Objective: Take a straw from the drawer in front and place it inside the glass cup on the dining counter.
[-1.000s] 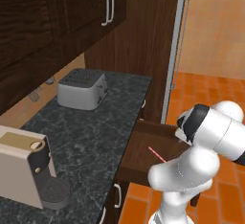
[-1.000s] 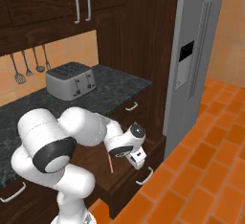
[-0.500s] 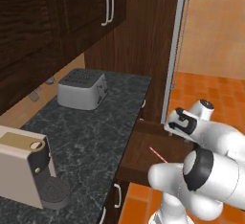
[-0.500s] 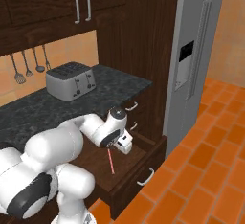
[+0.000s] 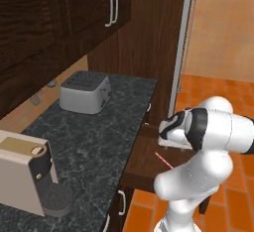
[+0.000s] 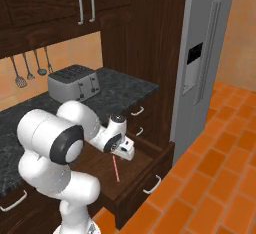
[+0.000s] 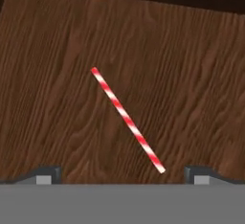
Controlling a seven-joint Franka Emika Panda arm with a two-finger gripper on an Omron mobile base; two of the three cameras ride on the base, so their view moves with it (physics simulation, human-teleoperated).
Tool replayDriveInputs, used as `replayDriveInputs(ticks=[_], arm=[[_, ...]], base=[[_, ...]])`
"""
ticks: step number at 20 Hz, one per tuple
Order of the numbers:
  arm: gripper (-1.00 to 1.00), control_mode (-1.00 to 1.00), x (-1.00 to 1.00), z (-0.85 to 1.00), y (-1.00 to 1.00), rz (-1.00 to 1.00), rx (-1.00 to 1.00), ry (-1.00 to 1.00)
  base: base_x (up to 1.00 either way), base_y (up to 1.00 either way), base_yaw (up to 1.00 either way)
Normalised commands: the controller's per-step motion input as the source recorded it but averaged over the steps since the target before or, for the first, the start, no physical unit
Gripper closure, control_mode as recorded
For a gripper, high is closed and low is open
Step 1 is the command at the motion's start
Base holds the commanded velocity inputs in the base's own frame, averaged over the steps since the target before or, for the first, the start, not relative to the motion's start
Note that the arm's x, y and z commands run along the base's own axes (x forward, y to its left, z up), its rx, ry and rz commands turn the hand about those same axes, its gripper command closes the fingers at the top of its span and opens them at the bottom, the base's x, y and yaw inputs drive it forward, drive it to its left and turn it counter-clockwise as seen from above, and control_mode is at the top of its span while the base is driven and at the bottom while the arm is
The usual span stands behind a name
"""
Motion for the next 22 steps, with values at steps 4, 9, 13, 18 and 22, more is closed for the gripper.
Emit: replayDriveInputs(ticks=[4, 9, 13, 18, 22], arm=[[-1.0, -1.0, 0.32, -0.59, 0.0, 0.19, 0.0, 0.12], [-1.0, -1.0, 0.25, -0.6, 0.07, 0.12, 0.0, 0.09], [-1.0, -1.0, 0.14, -0.5, 0.1, 0.08, 0.0, 0.03], [-1.0, -1.0, 0.16, -0.46, 0.0, 0.07, 0.0, 0.02], [-1.0, -1.0, 0.09, -0.53, 0.0, 0.07, 0.0, 0.01]], base=[[0.0, 0.0, 0.0], [0.0, 0.0, 0.0], [0.0, 0.0, 0.0], [0.0, 0.0, 0.0], [0.0, 0.0, 0.0]])
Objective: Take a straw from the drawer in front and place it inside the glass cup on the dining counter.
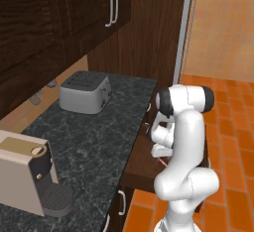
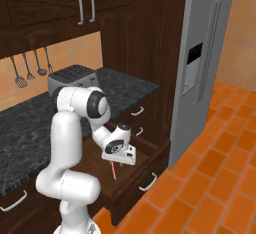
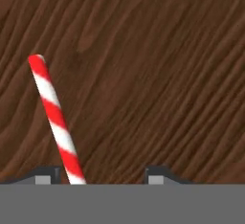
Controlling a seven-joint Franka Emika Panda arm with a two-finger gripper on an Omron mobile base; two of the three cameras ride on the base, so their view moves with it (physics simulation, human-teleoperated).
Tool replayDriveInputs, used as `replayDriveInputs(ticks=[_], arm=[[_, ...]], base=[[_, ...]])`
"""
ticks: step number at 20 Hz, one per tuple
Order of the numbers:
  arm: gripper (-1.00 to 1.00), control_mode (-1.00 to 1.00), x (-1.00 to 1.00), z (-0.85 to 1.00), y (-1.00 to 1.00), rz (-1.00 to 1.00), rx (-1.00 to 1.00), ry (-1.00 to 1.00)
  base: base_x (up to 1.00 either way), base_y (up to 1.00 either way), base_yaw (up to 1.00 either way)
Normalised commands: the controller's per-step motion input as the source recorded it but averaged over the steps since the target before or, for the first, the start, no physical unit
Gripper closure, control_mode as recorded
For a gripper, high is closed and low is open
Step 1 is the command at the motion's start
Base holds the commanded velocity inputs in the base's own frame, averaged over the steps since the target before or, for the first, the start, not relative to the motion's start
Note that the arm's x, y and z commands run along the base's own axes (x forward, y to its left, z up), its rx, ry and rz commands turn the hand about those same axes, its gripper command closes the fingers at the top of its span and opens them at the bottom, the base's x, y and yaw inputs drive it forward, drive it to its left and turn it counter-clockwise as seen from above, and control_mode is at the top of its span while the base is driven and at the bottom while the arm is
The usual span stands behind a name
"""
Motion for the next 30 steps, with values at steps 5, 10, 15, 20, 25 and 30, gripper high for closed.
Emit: replayDriveInputs(ticks=[5, 10, 15, 20, 25, 30], arm=[[-1.0, -1.0, 0.0, -0.57, 0.0, 0.05, 0.0, 0.0], [-1.0, -1.0, -0.13, -0.52, -0.14, 0.02, -0.01, 0.0], [-1.0, -1.0, -0.57, -0.26, -0.09, 0.07, -0.01, -0.01], [-1.0, -1.0, -0.4, -0.21, -0.01, 0.14, -0.02, -0.03], [1.0, -1.0, -0.11, -0.71, -0.14, 0.11, -0.03, 0.0], [1.0, -1.0, -0.53, -0.82, -0.27, 0.05, -0.04, -0.05]], base=[[0.0, 0.0, 0.0], [0.0, 0.0, 0.0], [0.0, 0.0, 0.0], [0.0, 0.0, 0.0], [0.0, 0.0, 0.0], [0.0, 0.0, 0.0]])
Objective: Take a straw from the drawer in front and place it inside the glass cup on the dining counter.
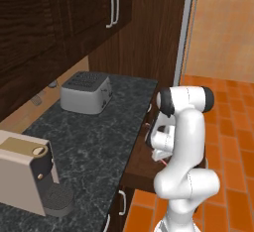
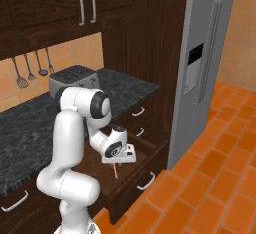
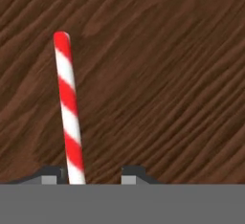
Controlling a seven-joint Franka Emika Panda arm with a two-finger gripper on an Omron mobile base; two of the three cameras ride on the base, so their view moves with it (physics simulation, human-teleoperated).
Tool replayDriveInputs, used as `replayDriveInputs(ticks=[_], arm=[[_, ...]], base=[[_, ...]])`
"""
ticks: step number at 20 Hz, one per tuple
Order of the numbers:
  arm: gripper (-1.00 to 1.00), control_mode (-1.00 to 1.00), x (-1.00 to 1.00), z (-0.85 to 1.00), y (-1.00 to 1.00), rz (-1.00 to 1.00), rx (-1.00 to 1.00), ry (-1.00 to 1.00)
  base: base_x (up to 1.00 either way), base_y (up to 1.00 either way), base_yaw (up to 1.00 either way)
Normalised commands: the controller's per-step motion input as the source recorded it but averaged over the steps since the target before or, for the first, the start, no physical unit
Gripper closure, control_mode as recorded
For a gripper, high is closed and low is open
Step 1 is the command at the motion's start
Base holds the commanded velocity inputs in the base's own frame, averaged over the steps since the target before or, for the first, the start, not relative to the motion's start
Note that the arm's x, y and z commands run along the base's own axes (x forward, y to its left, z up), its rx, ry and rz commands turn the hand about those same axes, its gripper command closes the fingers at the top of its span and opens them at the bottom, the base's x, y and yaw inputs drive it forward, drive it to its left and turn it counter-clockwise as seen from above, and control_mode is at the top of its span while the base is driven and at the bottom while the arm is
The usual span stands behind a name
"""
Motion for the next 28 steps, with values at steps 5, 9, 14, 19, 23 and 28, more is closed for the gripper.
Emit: replayDriveInputs(ticks=[5, 9, 14, 19, 23, 28], arm=[[1.0, -1.0, -0.42, -0.52, -0.31, 0.02, -0.03, -0.09], [1.0, -1.0, -0.41, -0.03, -0.03, 0.0, -0.03, -0.07], [1.0, -1.0, -0.31, 0.03, 0.0, 0.0, -0.02, 0.0], [1.0, -1.0, -0.19, 0.92, 0.0, 0.0, 0.01, -0.08], [1.0, -1.0, 0.17, 1.0, -0.06, 0.0, 0.08, -0.04], [1.0, -1.0, 0.3, 1.0, -0.1, 0.0, 0.1, 0.03]], base=[[0.0, 0.0, 0.0], [0.0, 0.0, 0.0], [0.0, 0.0, 0.0], [0.0, 0.0, 0.0], [0.0, 0.0, 0.0], [0.0, 0.0, 0.0]])
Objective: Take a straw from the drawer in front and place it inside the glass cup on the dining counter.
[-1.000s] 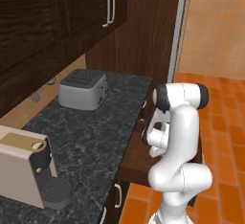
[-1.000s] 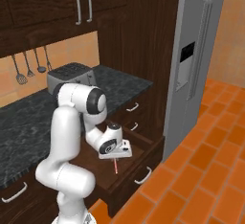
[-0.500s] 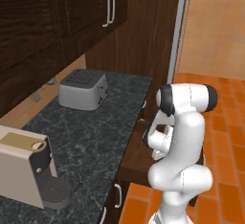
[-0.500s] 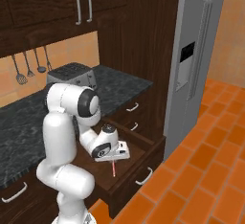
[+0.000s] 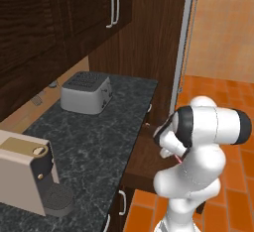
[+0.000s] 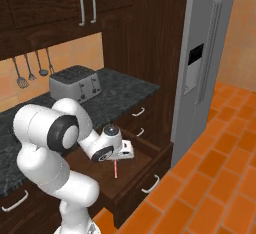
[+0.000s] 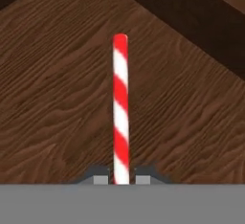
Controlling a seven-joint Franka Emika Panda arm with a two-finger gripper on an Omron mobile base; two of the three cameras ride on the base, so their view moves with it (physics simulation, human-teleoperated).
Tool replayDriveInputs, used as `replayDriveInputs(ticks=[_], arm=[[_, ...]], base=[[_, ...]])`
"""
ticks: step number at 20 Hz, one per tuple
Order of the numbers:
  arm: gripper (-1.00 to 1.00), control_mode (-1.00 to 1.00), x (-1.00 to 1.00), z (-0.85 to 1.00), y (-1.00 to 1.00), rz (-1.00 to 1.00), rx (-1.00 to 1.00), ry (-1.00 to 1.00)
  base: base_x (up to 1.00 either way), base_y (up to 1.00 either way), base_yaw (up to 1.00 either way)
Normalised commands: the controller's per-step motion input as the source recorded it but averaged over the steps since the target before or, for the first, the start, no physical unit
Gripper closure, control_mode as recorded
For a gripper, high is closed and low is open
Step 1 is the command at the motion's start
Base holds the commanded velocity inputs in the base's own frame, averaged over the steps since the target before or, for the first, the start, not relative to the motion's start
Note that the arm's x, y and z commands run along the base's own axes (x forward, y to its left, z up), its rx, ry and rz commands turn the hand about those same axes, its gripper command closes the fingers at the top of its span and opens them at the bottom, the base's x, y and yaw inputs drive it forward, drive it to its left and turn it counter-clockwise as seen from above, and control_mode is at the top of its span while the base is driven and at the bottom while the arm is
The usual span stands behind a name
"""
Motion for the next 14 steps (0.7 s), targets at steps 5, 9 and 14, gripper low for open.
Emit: replayDriveInputs(ticks=[5, 9, 14], arm=[[1.0, -1.0, 0.46, 1.0, 0.0, -0.05, 0.02, 0.1], [1.0, -1.0, 0.33, 1.0, -0.01, -0.16, 0.04, 0.17], [1.0, -1.0, 0.08, 1.0, -0.12, -0.13, 0.08, 0.22]], base=[[0.0, 0.0, 0.0], [0.0, 0.0, 0.0], [0.0, 0.0, 0.0]])
